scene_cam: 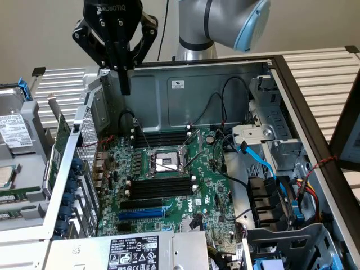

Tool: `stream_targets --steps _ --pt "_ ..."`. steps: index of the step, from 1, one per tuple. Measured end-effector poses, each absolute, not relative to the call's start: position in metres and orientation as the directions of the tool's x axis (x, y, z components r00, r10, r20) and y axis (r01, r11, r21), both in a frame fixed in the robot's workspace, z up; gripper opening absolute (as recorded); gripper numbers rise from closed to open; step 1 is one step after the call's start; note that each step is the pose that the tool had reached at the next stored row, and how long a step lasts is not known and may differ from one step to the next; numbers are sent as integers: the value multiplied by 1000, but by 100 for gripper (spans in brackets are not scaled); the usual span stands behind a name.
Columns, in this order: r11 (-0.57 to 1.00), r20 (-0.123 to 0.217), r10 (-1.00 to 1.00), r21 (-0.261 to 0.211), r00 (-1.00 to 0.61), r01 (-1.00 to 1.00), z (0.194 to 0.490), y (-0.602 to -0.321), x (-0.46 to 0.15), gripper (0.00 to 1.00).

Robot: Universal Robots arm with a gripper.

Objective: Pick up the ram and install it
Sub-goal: 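Reach for the ram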

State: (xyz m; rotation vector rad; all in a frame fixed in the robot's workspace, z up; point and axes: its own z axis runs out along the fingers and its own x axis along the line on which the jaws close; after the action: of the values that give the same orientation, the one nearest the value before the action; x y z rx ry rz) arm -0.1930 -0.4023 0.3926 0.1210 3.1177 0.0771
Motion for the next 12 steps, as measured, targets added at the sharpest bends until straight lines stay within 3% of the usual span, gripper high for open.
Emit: stream_targets --steps 12 --pt "996 -16 78 49 -997 77 393 -403 -248 11"
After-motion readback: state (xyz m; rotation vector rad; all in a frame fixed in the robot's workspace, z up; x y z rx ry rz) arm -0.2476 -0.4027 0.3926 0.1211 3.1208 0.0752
